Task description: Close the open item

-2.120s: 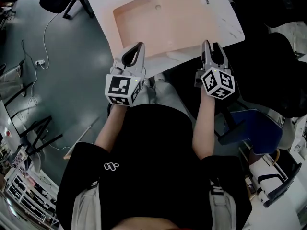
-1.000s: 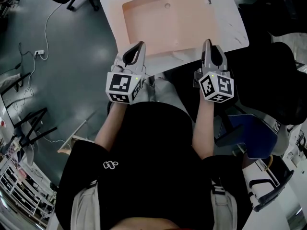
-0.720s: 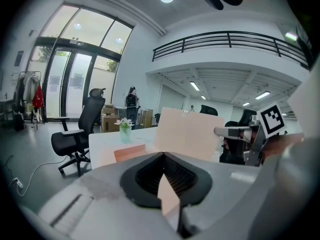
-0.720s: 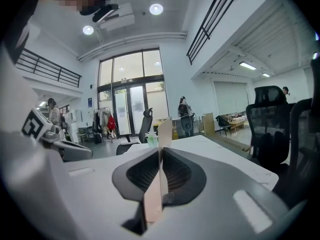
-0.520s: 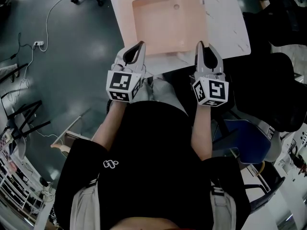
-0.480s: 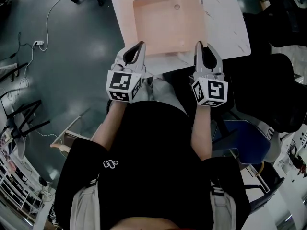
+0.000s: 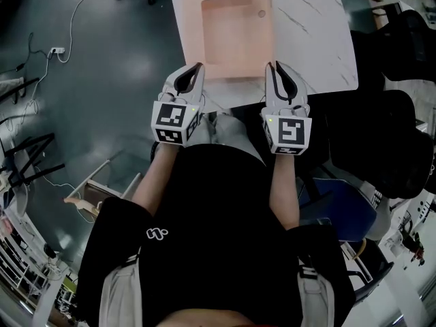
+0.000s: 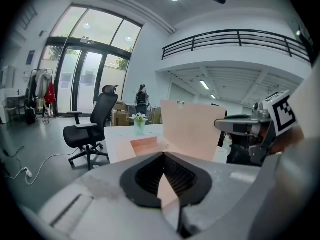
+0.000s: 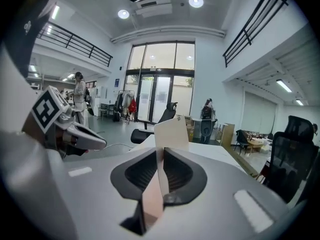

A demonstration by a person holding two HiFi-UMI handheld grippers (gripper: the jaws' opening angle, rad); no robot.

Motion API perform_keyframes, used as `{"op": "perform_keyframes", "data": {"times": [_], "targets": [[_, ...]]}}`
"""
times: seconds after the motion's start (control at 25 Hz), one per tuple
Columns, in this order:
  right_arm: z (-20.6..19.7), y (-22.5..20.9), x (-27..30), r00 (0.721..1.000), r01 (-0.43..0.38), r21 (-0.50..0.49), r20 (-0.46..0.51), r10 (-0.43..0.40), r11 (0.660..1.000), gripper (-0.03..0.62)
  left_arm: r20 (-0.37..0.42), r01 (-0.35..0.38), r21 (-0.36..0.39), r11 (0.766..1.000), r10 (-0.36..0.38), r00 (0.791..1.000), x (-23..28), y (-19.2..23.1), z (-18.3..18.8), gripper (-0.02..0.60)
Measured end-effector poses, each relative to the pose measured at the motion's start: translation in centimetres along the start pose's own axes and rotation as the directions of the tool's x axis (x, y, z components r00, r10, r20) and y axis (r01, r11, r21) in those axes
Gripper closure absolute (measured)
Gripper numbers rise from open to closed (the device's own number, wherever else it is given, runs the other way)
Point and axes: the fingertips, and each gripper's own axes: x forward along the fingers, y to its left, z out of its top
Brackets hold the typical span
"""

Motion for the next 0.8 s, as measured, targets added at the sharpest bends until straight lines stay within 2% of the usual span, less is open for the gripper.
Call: {"op": "perform_keyframes", "data": {"times": [0.32,0.52,0.8], "targets": [[0.5,3.9,1.7,0.995,-0.094,-0.118,-0.039,0.090,0.989,0.551,-0.003,-0.034,-0.026,0.999,0.034,0.999,-1.0,1.7,-0.7,0.592],[0.0,6.0,2.5,0.989,-0.135,-0.205,-0.088,0.119,0.969,0.548,-0.015,-0.059,-0.046,0.997,0.058,0.998,-1.7,3.0,-1.8,0.592],[-1.0,8.7,3.7,0.973,-0.212,-0.269,-0.151,0.176,0.940,0.542,-0.040,-0.091,-0.076,0.993,0.088,0.995,-2.3,4.8,-3.5,0.592]]}}
